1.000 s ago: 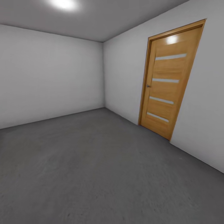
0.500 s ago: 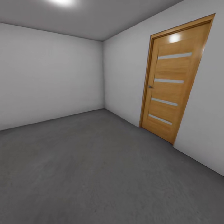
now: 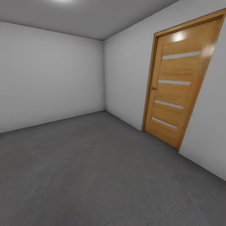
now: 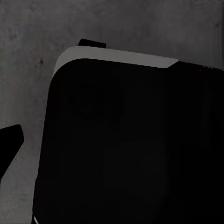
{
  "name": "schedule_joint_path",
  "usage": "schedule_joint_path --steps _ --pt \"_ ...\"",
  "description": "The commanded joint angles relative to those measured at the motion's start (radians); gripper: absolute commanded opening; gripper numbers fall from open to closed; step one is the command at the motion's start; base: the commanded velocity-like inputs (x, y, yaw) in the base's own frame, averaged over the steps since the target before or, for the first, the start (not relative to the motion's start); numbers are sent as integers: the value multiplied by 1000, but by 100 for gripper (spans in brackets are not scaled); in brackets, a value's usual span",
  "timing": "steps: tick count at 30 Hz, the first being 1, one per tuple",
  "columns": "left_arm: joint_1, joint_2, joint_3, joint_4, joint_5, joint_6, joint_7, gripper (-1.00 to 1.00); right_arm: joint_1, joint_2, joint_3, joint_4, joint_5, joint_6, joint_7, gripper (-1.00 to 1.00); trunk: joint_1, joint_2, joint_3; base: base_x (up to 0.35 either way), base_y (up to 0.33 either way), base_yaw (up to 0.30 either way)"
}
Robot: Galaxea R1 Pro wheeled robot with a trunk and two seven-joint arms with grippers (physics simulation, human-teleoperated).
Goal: Move the two storage containers from the living room to the garage. In the garage, place one container on the floor and stack the other container on top of it (either order is fine).
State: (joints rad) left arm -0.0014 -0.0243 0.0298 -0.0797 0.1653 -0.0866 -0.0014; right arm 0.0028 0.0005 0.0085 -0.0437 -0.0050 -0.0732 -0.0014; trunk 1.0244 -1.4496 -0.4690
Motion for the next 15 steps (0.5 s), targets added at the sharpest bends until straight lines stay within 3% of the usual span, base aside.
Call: schedule_joint_path --steps 1,15 --pt "0 0 2 0 5 -2 0 100 0 0 1 -1 0 -2 0 100 1 0 -1 324 0 0" --pt "0 -2 2 -1 4 -4 0 100 0 0 1 -1 -1 -1 0 100 1 0 -1 324 0 0"
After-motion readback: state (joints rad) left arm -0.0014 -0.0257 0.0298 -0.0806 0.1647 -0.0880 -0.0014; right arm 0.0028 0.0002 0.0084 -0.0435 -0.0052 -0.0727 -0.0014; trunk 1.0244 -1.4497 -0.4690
